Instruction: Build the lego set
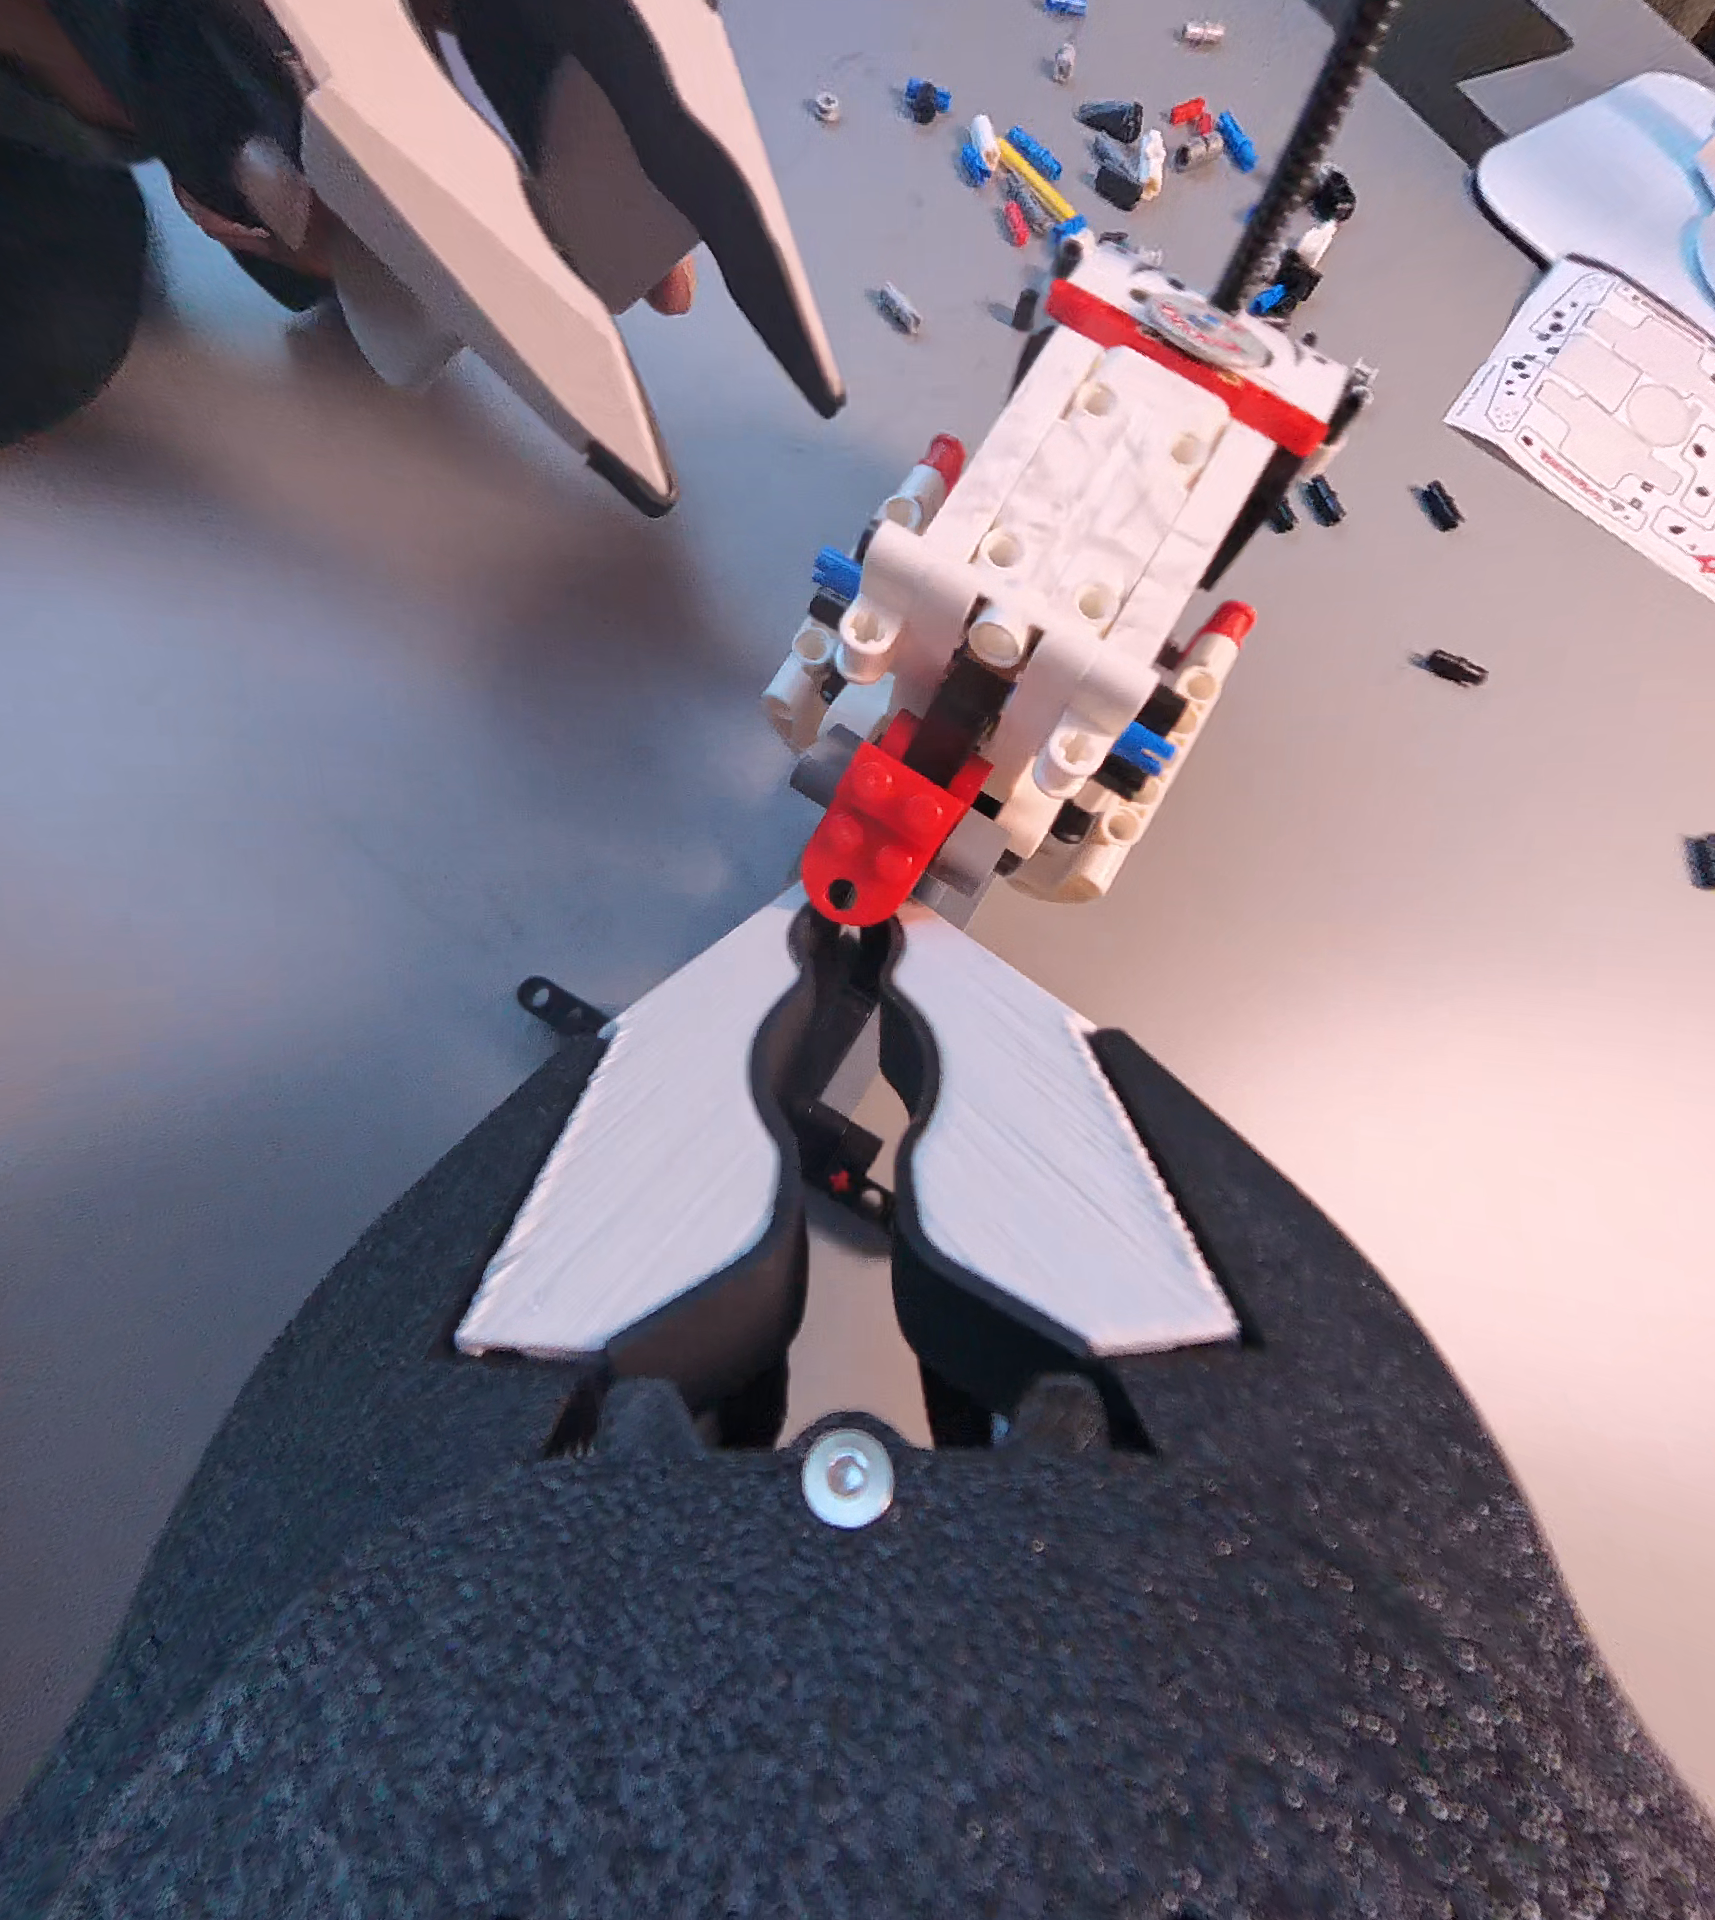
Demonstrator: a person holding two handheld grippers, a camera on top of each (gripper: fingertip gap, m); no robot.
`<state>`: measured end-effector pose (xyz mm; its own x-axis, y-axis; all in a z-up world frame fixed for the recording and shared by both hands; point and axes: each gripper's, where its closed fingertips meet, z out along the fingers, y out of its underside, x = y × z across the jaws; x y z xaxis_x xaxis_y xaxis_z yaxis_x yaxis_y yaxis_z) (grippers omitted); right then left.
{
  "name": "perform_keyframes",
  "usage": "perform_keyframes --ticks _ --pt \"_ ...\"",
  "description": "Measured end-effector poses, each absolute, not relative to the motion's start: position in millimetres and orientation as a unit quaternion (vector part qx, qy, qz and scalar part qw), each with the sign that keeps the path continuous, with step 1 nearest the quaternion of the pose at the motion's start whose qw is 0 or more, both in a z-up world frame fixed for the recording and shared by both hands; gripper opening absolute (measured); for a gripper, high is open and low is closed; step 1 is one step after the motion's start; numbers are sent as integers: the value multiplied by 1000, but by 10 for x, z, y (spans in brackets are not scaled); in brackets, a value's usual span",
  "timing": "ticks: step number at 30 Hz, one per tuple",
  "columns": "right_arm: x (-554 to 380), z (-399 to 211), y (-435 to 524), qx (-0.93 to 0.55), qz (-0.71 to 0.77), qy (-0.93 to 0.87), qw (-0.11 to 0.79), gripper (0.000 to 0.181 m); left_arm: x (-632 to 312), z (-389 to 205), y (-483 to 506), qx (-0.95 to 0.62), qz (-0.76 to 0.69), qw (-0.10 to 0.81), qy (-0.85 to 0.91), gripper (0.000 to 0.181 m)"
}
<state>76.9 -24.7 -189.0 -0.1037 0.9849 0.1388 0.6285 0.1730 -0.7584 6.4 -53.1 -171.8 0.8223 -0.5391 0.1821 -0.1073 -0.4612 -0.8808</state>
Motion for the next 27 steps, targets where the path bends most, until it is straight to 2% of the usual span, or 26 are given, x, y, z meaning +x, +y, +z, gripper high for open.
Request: perform_keyframes --ticks 5,7,9,13,16,18,20,22,27 --pt "507 -1894 -592 -552 286 -707 338 1 -22 -1547 -567 -806 -253 501 186 44" --pt "368 -1903 -779 -524 302 -725 329 15 -110 -1454 -563 -799 -250 519 174 44" --pt "293 -1929 -986 -491 319 -751 305 38 -229 -1385 -563 -794 -246 534 155 43" --pt "475 -1756 -1253 -396 362 -807 248 36 -445 -1265 -572 -782 -250 559 117 43" --pt "543 -1396 -984 -353 370 -807 294 34 -520 -1318 -583 -792 -240 549 114 43" --pt "503 -1240 -645 -356 348 -801 333 41 -475 -1427 -611 -808 -244 521 128 43" --pt "467 -1247 -378 -349 313 -814 342 57 -395 -1561 -651 -824 -244 489 153 44" --pt "397 -1299 -250 -306 272 -845 344 64 -347 -1665 -666 -834 -227 471 176 44" --pt "59 -1368 -66 -160 131 -936 284 63 -397 -1727 -619 -837 -207 475 175 43"
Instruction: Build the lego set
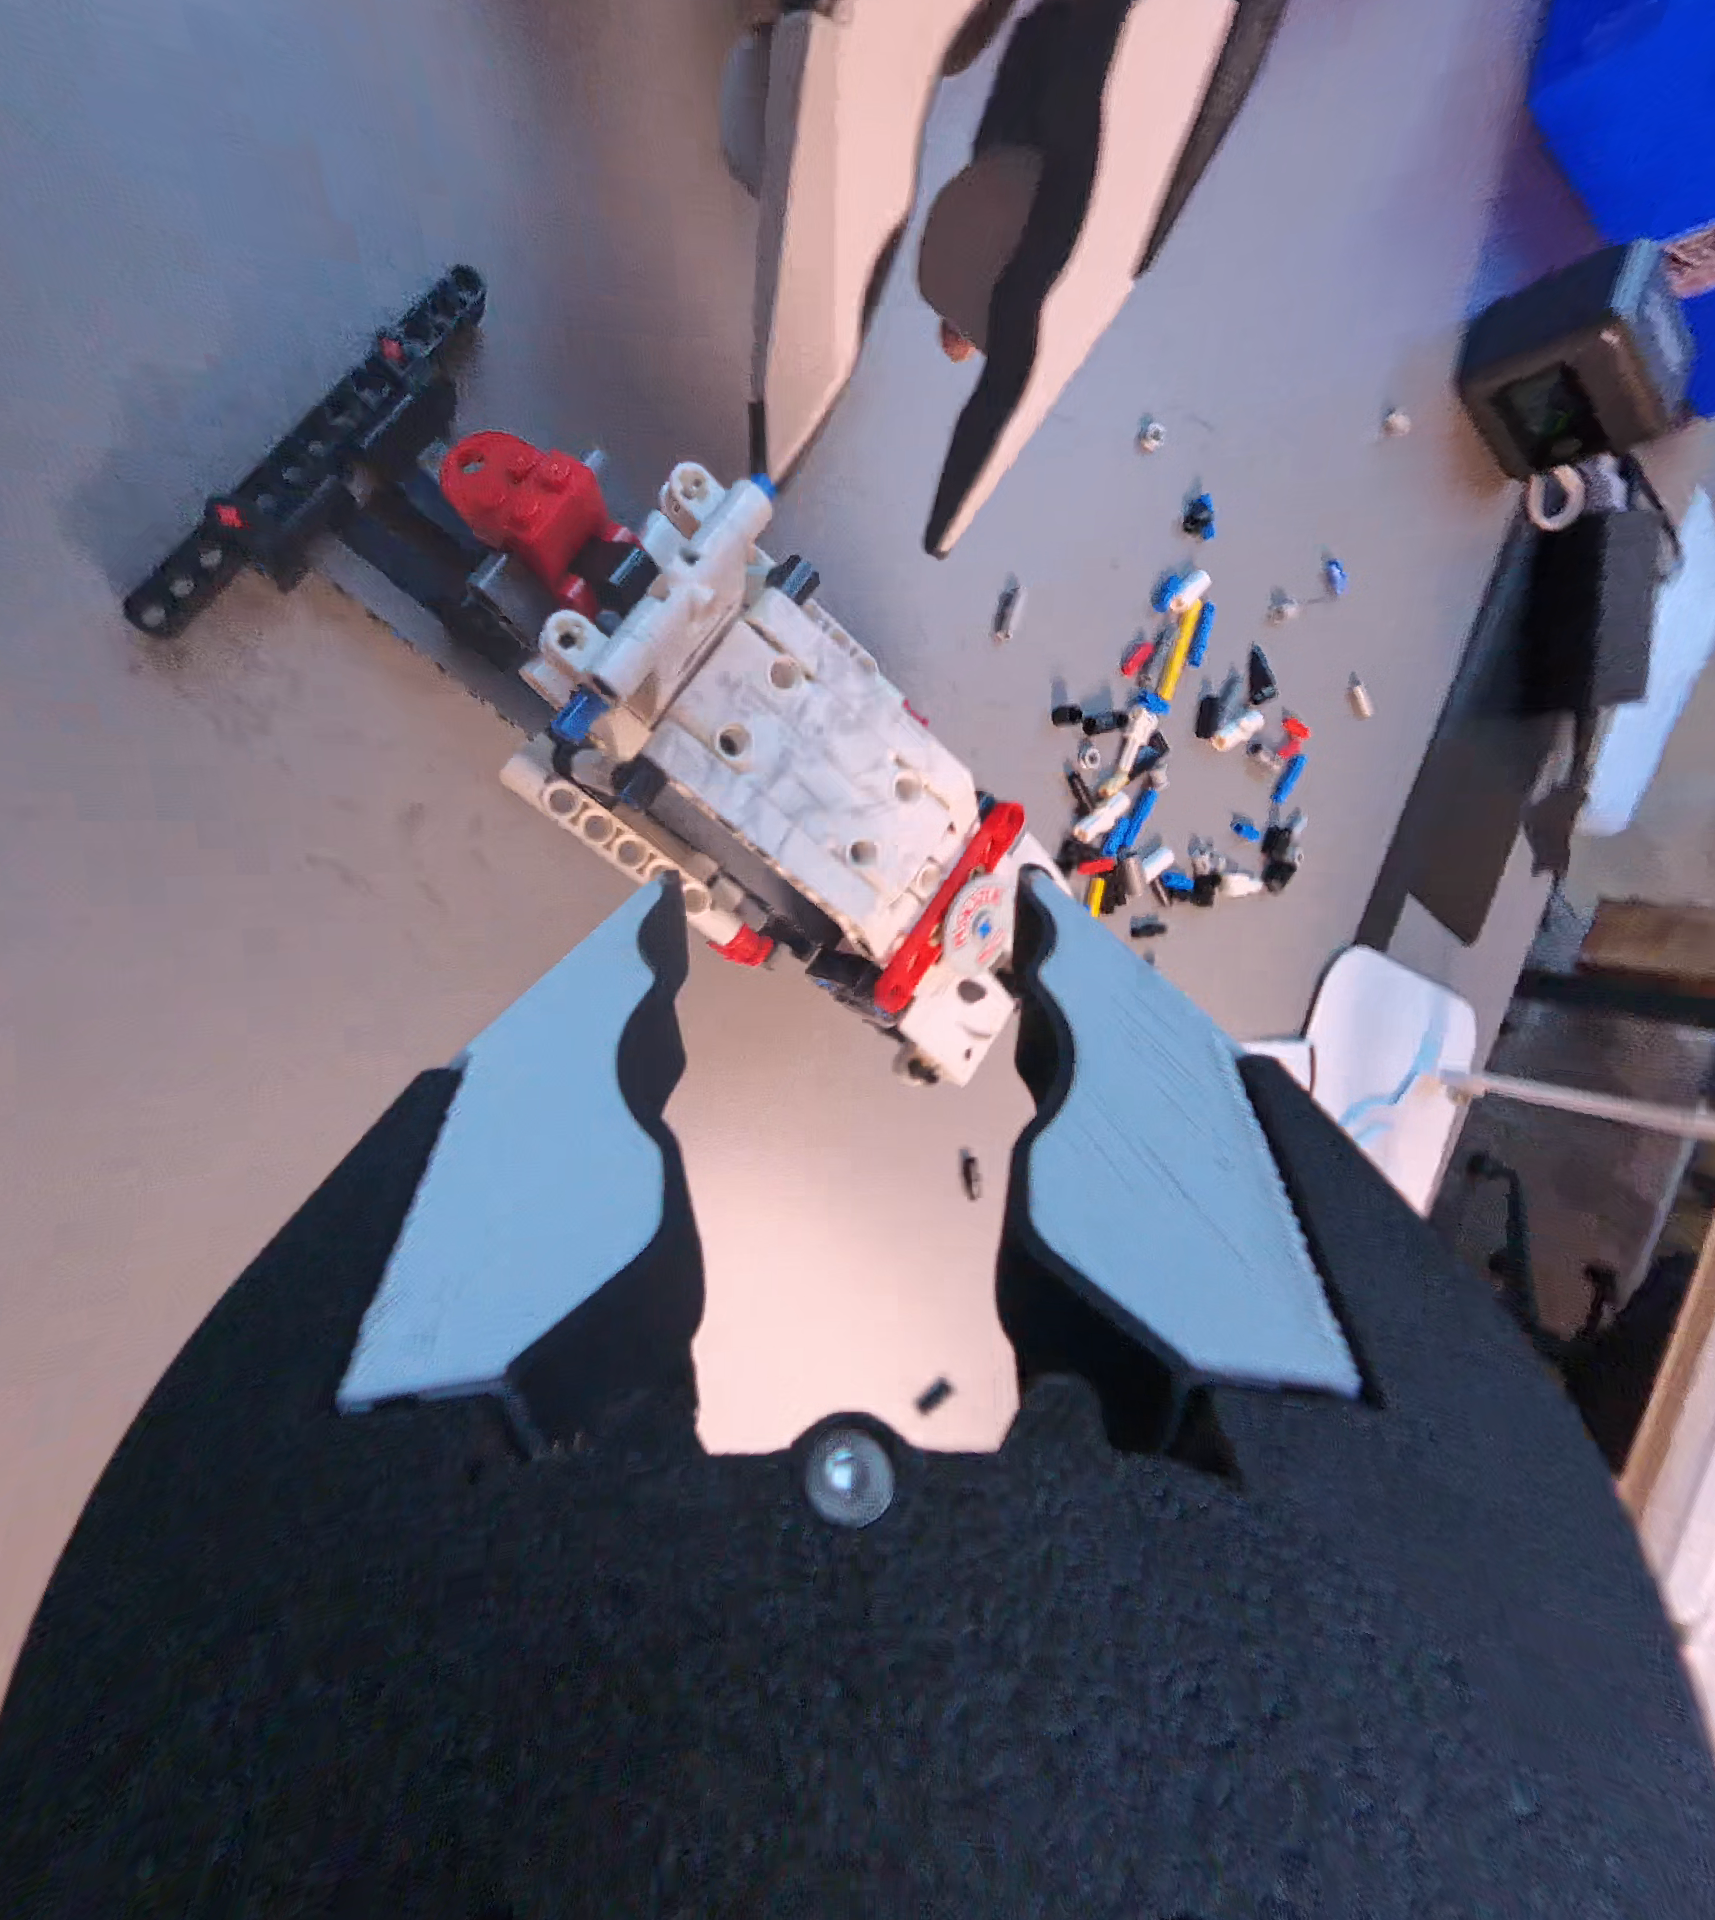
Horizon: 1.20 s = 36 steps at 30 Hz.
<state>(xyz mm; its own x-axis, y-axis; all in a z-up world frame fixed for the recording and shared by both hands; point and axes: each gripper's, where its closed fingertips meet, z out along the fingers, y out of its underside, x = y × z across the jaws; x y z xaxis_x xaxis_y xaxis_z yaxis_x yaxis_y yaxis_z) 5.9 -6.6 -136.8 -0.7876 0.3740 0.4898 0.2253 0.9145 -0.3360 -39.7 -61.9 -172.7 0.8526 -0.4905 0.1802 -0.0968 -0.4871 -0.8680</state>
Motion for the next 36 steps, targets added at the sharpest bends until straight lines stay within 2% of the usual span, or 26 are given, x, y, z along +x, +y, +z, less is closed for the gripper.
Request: perform_keyframes --ticks 5,9,12,17,21,29,32,34,36 --pt "-84 -1535 -143 -36 18 -989 144 64 -488 -1677 -566 -828 -203 502 146 41" --pt "-67 -1656 -180 -32 5 -998 61 56 -507 -1624 -546 -821 -196 518 142 40" --pt "3 -1637 -78 -132 14 -991 23 50 -553 -1558 -520 -814 -190 535 127 39" --pt "458 -1618 266 -388 -26 -920 -39 47 -708 -1426 -482 -804 -166 564 85 39" --pt "638 -1614 320 -500 7 -866 -29 46 -706 -1366 -488 -798 -165 573 81 39" --pt "571 -1565 354 -483 39 -874 27 47 -732 -1403 -466 -797 -147 581 77 39" --pt "440 -1160 231 -471 146 -868 59 54 -810 -1326 -461 -785 -136 602 62 41" --pt "192 -754 383 -479 221 -837 141 54 -863 -1264 -454 -775 -130 617 51 40" --pt "-120 -401 865 -486 246 -792 277 57 -935 -1229 -422 -769 -115 627 42 40"
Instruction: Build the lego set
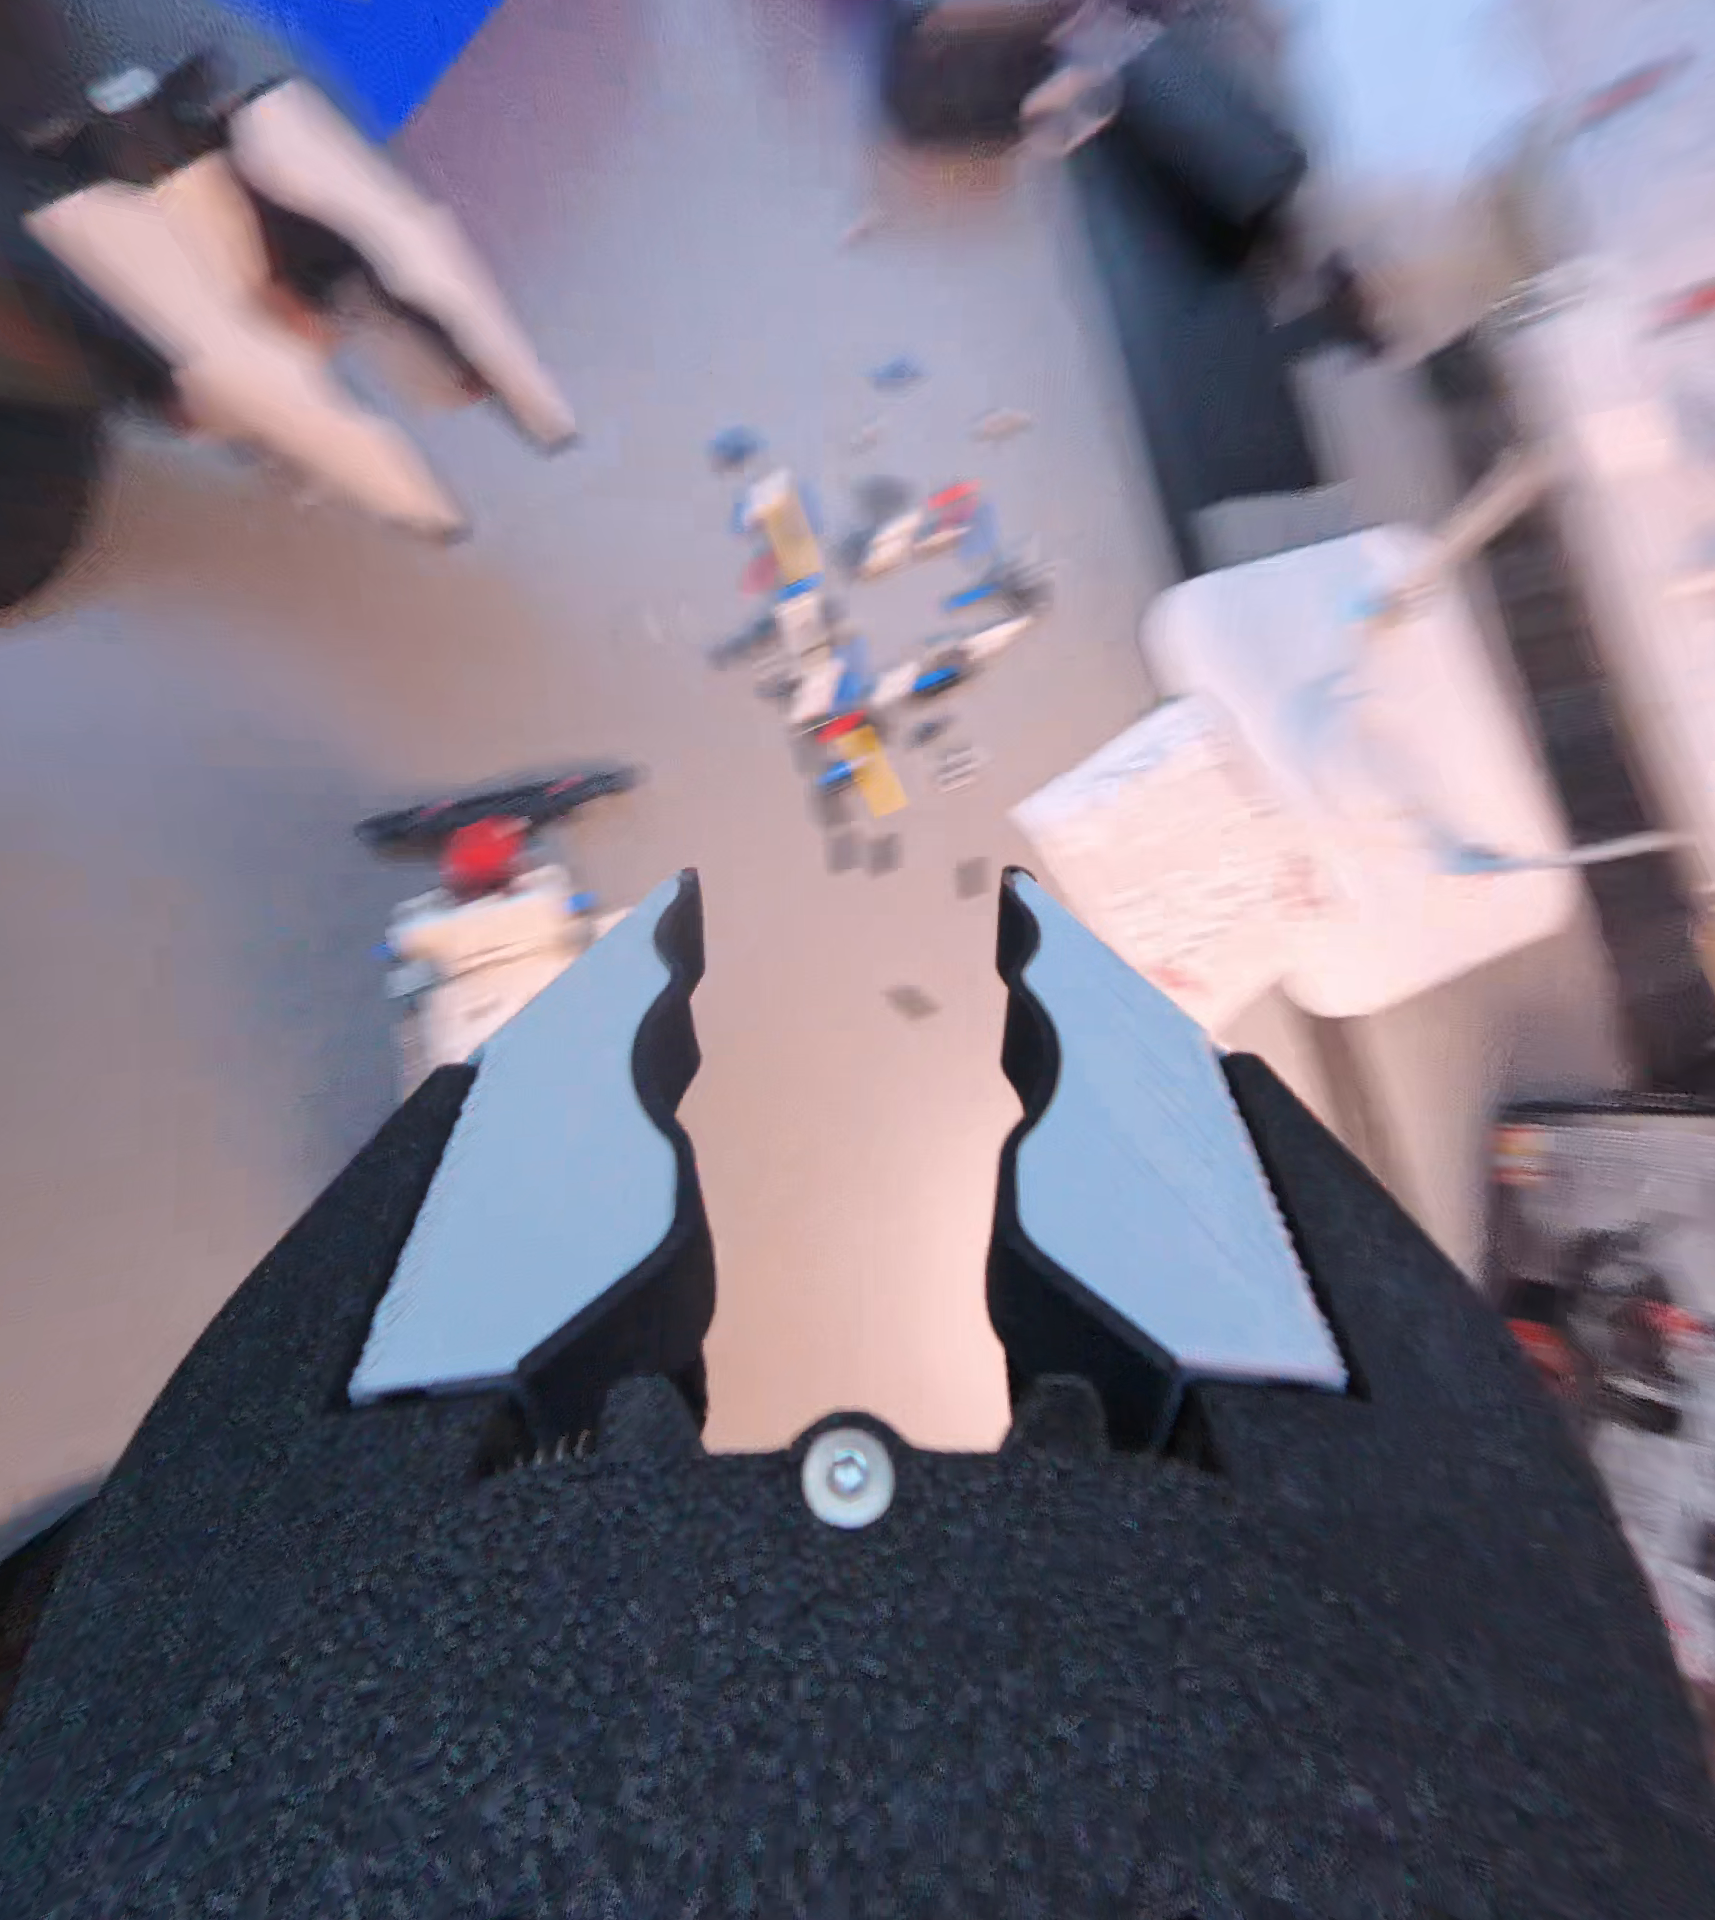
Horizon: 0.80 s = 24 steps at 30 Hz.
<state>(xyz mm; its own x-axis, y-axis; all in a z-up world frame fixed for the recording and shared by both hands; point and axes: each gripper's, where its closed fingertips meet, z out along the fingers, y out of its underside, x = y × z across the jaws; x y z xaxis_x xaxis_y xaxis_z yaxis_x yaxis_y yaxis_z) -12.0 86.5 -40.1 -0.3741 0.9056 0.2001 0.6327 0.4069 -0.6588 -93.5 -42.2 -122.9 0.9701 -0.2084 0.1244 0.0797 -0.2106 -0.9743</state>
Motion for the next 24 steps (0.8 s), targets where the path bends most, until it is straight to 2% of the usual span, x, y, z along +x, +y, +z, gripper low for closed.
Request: perform_keyframes --ticks 3,5,7,11,13,15,17,21,22,24 --pt "-497 -37 1823 -489 231 -695 474 52 -1072 -1157 -296 -763 -83 640 30 39" --pt "-715 28 2307 -497 235 -639 538 36 -1211 -1045 -126 -762 -53 645 22 37" --pt "-988 -14 2597 -505 242 -615 555 31 -1355 -829 126 -759 -22 650 27 30" --pt "-1552 -217 2861 -470 166 -659 564 28 -1645 -312 872 -761 6 648 43 29" --pt "-1727 -268 2981 -480 134 -658 564 15 -1811 -161 1272 -767 16 640 50 29" --pt "-1819 -370 3037 -499 122 -665 542 9 -1970 -132 1644 -783 38 617 65 30" --pt "-1845 -363 3067 -479 103 -670 558 3 -2113 -207 1973 -802 70 586 89 32" --pt "-1797 -248 3125 -470 108 -643 595 1 -2283 -369 2460 -819 110 552 116 32" --pt "-1764 -190 3164 -473 114 -628 607 1 -2290 -398 2538 -821 109 548 119 30" --pt "-1656 -69 3290 -491 132 -589 628 2 -2319 -378 2609 -815 124 552 125 14"
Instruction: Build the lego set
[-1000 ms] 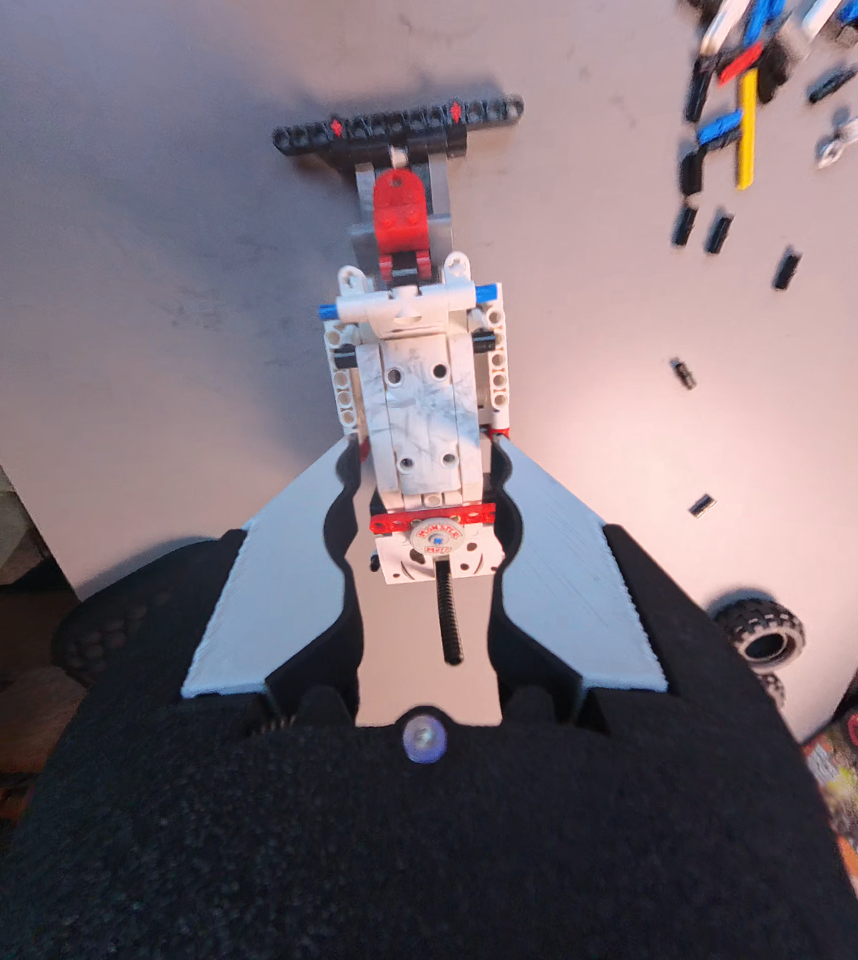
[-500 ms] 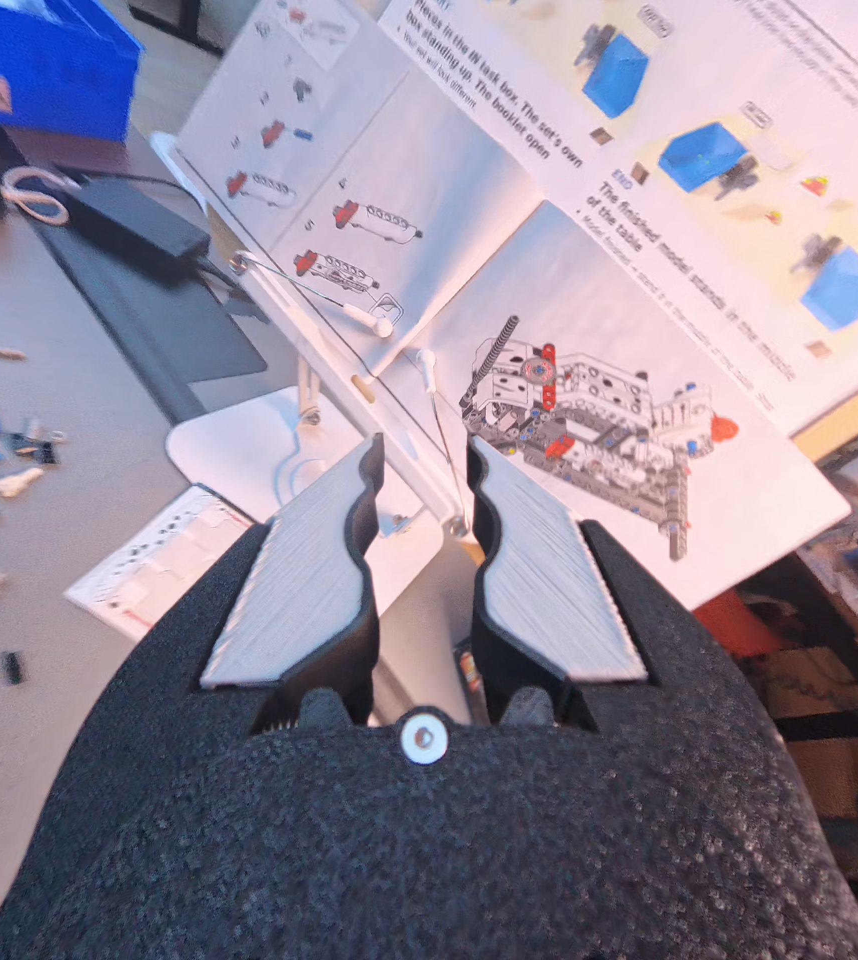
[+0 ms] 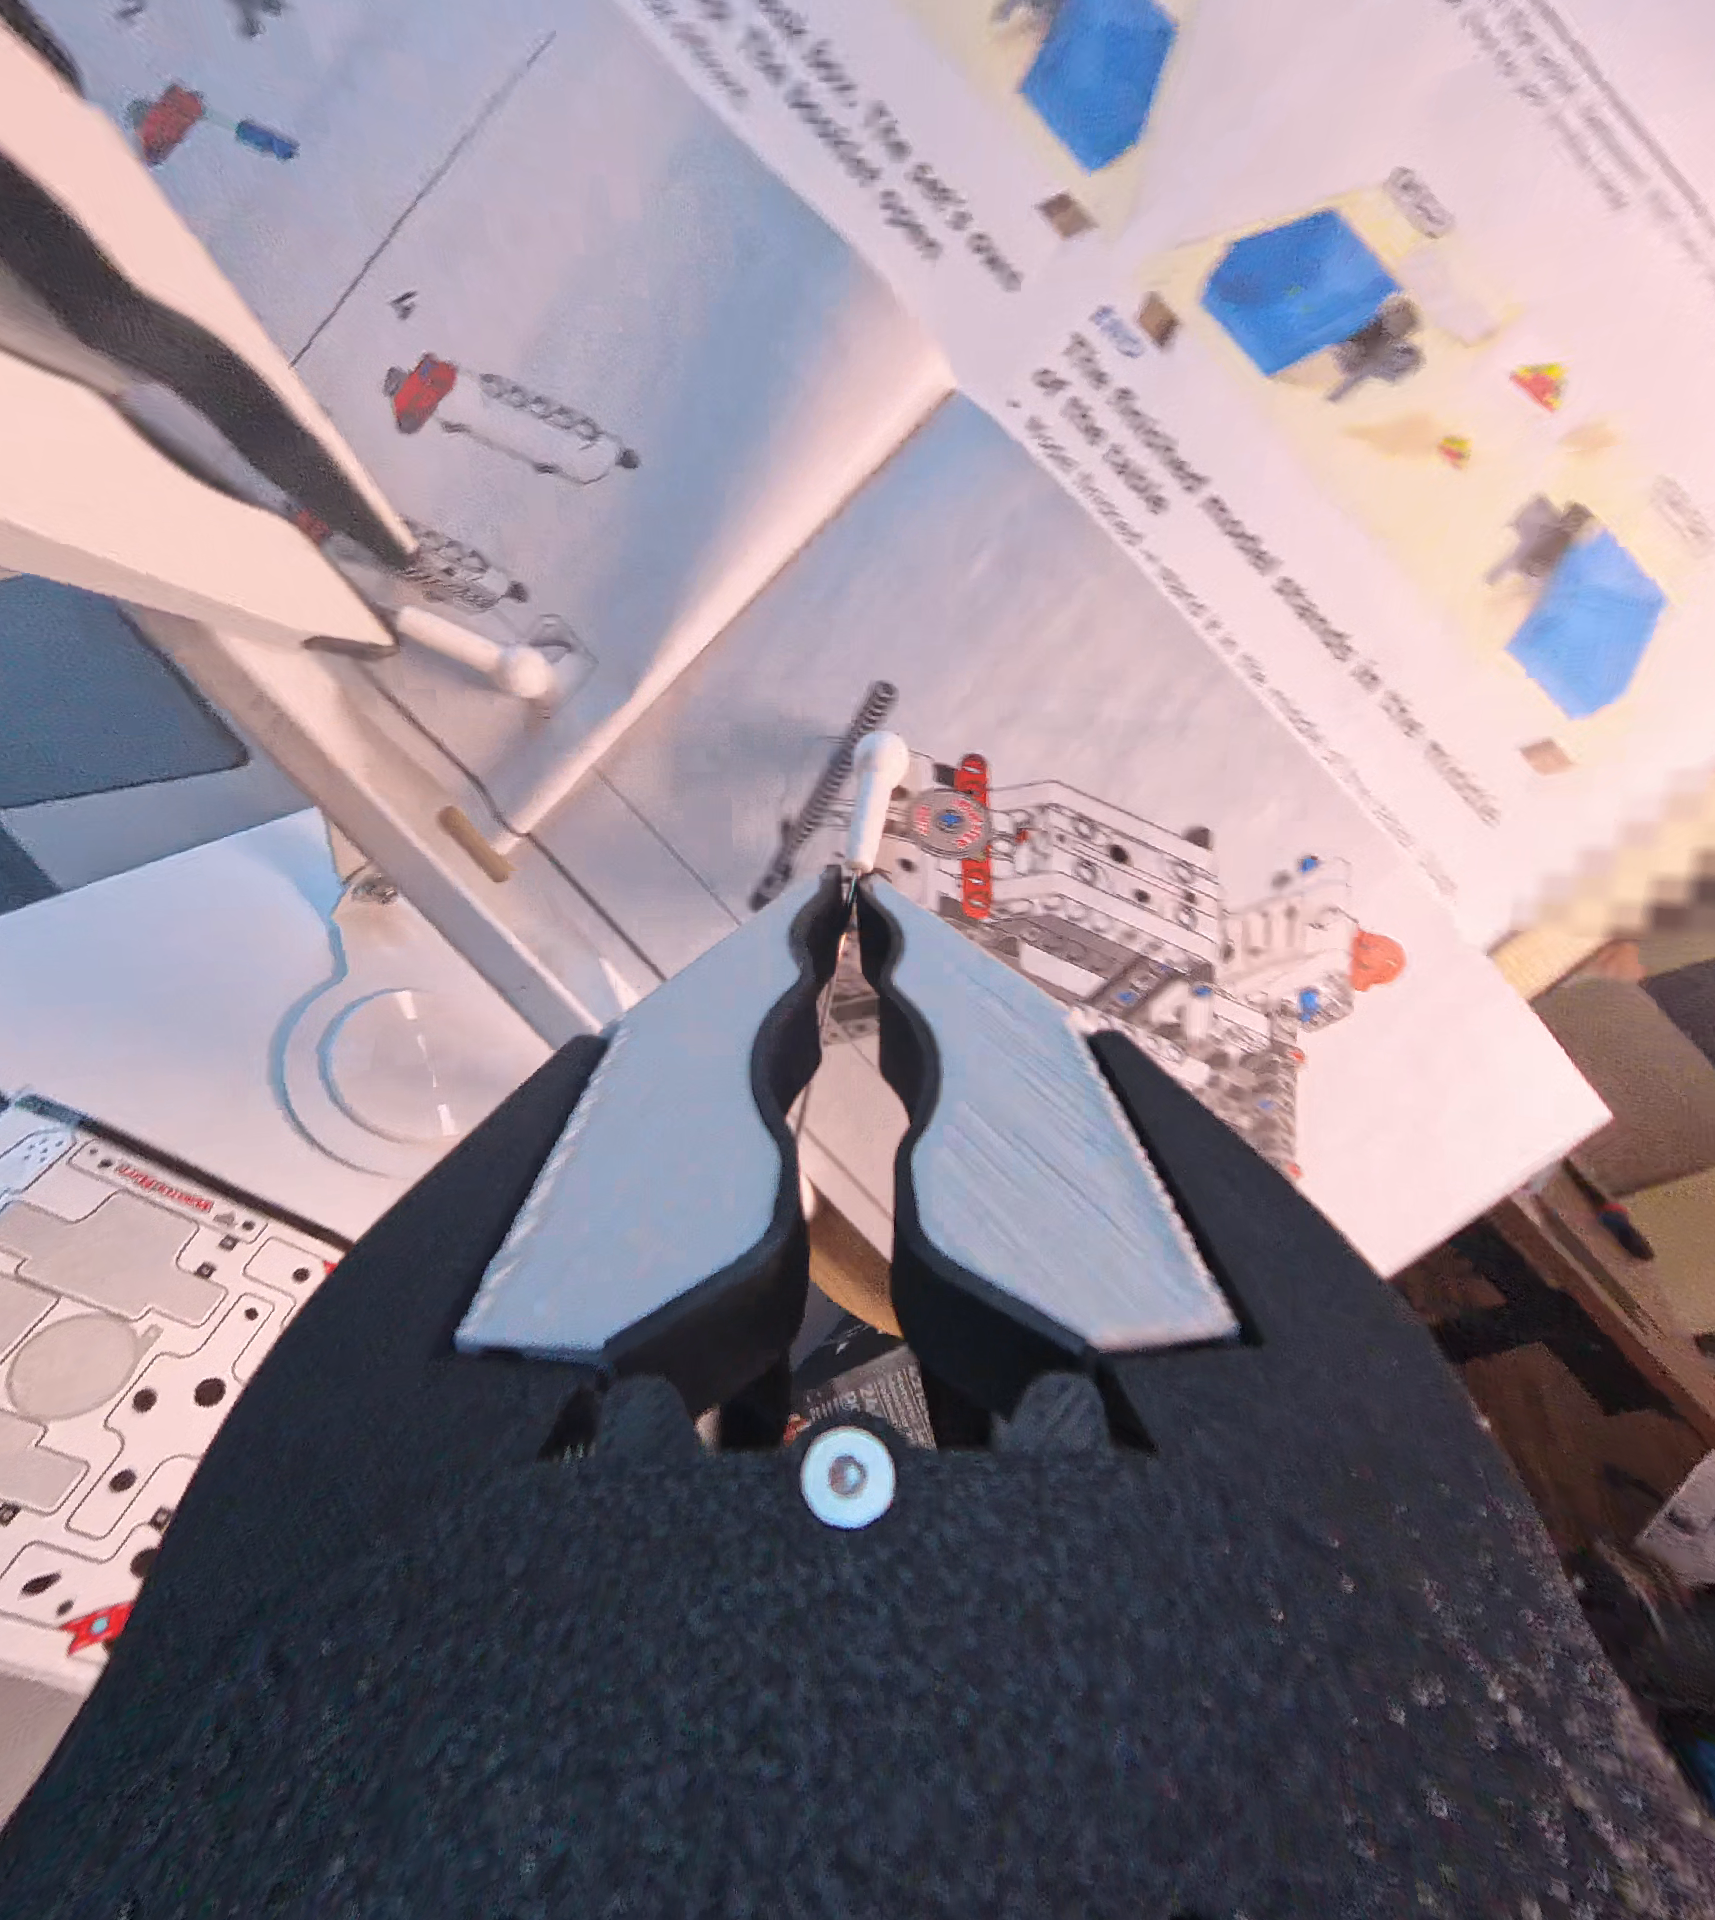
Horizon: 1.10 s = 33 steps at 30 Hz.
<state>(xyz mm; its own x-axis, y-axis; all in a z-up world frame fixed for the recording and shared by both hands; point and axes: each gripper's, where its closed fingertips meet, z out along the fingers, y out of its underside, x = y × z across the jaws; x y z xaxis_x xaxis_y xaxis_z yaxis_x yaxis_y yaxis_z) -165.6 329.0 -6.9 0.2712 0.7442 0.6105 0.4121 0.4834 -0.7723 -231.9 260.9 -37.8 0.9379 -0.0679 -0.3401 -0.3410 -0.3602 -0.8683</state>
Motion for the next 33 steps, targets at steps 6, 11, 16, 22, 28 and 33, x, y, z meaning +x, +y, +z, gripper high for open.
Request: perform_keyframes --ticks 6,11,16,22,28,33 --pt "-1047 -224 3784 -602 227 -447 622 12 -2380 -279 2588 -804 126 574 94 1" --pt "-833 -518 3729 -673 370 -347 538 19 -2609 -100 2451 -770 105 630 1 0" --pt "-714 -700 3638 -712 444 -285 464 46 -2967 -127 2174 -749 79 652 -89 5" --pt "-545 -320 3560 -665 332 -317 589 63 -3088 -299 1972 -734 15 664 -143 8" --pt "-1206 -112 3417 -668 291 -378 572 99 -3080 -520 1806 -724 -44 655 -214 13" --pt "-1458 -172 3603 -664 211 -393 600 94 -2936 -451 1568 -720 -29 665 -196 23"
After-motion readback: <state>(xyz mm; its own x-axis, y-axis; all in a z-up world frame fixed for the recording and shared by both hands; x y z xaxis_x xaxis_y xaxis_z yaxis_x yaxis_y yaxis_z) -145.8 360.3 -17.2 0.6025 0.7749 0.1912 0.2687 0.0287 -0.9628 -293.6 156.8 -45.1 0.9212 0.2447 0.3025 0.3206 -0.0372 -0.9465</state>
